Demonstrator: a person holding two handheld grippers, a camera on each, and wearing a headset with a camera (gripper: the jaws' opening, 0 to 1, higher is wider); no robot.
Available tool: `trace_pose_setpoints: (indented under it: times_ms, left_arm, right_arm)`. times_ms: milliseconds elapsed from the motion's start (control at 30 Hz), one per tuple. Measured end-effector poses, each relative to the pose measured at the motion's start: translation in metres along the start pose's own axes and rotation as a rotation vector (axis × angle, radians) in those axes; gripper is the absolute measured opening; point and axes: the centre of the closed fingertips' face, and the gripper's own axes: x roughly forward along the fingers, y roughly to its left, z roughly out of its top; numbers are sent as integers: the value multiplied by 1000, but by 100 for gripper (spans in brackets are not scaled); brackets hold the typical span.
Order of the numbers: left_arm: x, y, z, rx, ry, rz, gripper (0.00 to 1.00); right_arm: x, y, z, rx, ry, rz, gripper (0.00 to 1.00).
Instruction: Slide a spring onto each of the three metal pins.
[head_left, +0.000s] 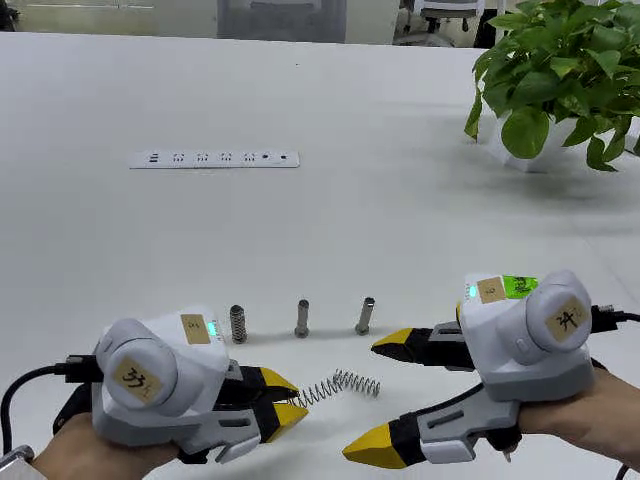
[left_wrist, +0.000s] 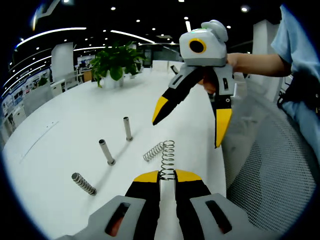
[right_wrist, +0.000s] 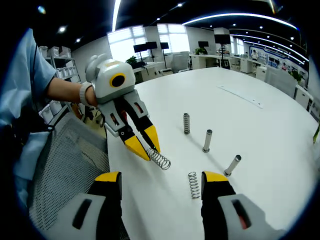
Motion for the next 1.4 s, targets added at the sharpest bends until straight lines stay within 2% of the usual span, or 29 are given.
trace_pose_setpoints:
  times_ms: [167,200,300,433,600,700,867,1100,1400]
  left_arm:
    - [-2,-5,-1,23,-12,-40,9]
    - [-2,-6,-2,29,-12,-46,9]
    - [-3,-6,-4,27,-15,-63,9]
    - [-4,-9,-3,35,-23,-83,9]
    - [-4,-11,-3,53,-29,-107,9]
    - [-4,-15,-6,88,-25,-126,9]
    - [-4,-17,-8,96,-29,-147,9]
    - [-4,-20,-7,104,-37,-160,9]
    - [-3,-22,-7,105,-35,-163,9]
  right_arm:
    - [2,5,2,-16,15,34,55]
    - [3,11,1,-21,27,71,51]
    - [5,17,2,-33,29,92,39]
    - [7,20,2,-49,36,104,39]
    - [8,21,2,-58,36,126,31]
    - [7,21,2,-62,38,133,28]
    - [7,26,1,-80,42,162,21]
    - [8,29,-2,-85,53,182,16]
    - [9,28,-5,-85,65,183,12]
